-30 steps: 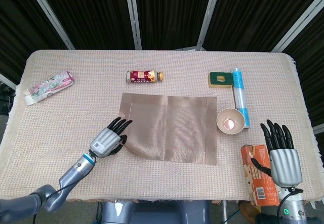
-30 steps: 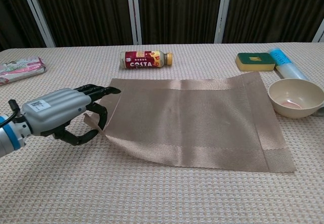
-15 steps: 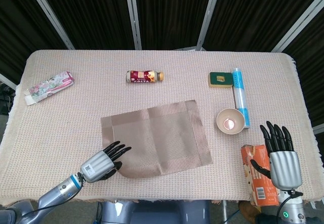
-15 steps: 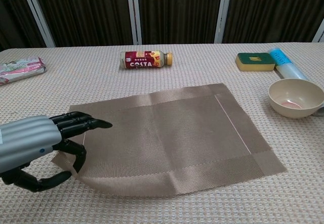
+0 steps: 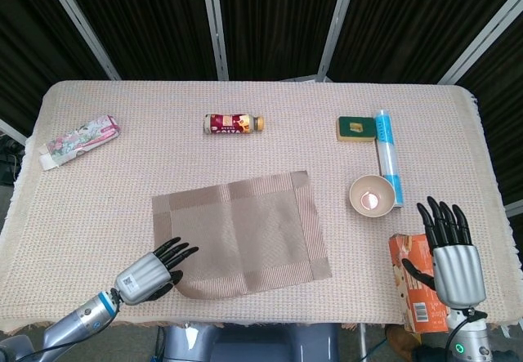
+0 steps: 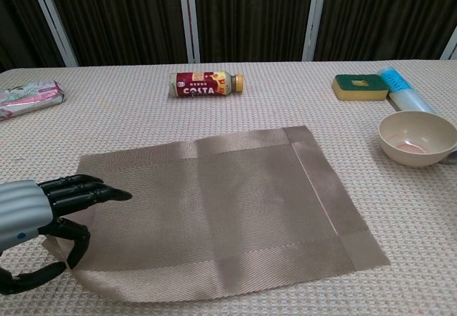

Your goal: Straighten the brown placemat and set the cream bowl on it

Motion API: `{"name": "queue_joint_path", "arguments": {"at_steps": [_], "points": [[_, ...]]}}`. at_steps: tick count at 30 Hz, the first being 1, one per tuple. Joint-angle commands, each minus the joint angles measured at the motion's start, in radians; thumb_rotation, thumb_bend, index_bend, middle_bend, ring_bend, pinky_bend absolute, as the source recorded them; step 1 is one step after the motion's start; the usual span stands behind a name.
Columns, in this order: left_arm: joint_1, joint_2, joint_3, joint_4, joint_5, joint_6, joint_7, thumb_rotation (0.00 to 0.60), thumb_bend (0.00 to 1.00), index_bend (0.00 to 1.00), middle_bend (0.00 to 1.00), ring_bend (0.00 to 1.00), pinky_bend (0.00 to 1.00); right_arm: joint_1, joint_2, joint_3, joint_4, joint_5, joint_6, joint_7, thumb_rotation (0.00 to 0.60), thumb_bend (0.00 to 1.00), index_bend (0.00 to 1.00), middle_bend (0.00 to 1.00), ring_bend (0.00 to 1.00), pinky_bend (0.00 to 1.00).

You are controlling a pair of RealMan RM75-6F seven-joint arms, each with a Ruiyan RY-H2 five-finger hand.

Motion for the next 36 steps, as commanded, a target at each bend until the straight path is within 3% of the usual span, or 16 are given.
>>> {"name": "queue_joint_path", "arguments": {"at_steps": [1,8,10,12,14,16,22,26,31,36], "points": [[0.014,0.011,-0.004,0.018,-0.012,0.015,-0.003,0.600,0.57,0.84,0.00,0.00,0.00,-0.001,0.001,0.000,-0.002,-0.004,0.001,0.000,0.600,0.00,0.00,0.00,0.00,0.00],[0.041,0.018,-0.024,0.051,-0.033,0.046,-0.017,0.600,0.57,0.82,0.00,0.00,0.00,-0.005,0.004,0.001,-0.009,-0.014,0.003,0.004,0.600,0.00,0.00,0.00,0.00,0.00],[0.046,0.016,-0.032,0.055,-0.038,0.052,-0.015,0.600,0.53,0.77,0.00,0.00,0.00,-0.006,0.005,0.001,-0.011,-0.017,0.004,0.004,0.600,0.00,0.00,0.00,0.00,0.00],[0.050,0.017,-0.033,0.054,-0.043,0.047,-0.018,0.600,0.35,0.57,0.00,0.00,0.00,-0.007,0.006,0.000,-0.012,-0.020,0.004,0.005,0.600,0.00,0.00,0.00,0.00,0.00],[0.049,0.025,-0.027,0.050,-0.046,0.035,-0.022,0.600,0.08,0.18,0.00,0.00,0.00,-0.008,0.006,0.001,-0.012,-0.021,0.004,0.005,0.600,0.00,0.00,0.00,0.00,0.00],[0.047,0.042,-0.018,0.034,-0.051,0.016,-0.030,0.600,0.00,0.01,0.00,0.00,0.00,-0.008,0.007,0.002,-0.013,-0.020,0.003,0.007,0.600,0.00,0.00,0.00,0.00,0.00],[0.053,0.130,0.004,-0.051,-0.041,0.041,-0.095,0.600,0.00,0.00,0.00,0.00,0.00,-0.007,0.006,0.002,-0.012,-0.014,-0.011,0.007,0.600,0.00,0.00,0.00,0.00,0.00],[0.073,0.197,-0.016,-0.095,-0.048,0.126,-0.126,0.600,0.00,0.00,0.00,0.00,0.00,-0.004,0.006,0.003,-0.006,-0.004,-0.026,0.005,0.600,0.00,0.00,0.00,0.00,0.00],[0.100,0.298,-0.087,-0.171,-0.126,0.223,-0.140,0.600,0.00,0.00,0.00,0.00,0.00,0.017,0.009,0.022,0.018,0.051,-0.082,0.014,0.600,0.00,0.00,0.00,0.00,0.00],[0.111,0.335,-0.171,-0.268,-0.305,0.173,-0.087,0.600,0.00,0.00,0.00,0.00,0.00,0.087,0.043,0.051,0.009,0.142,-0.239,0.063,0.600,0.00,0.01,0.00,0.00,0.00]]}}
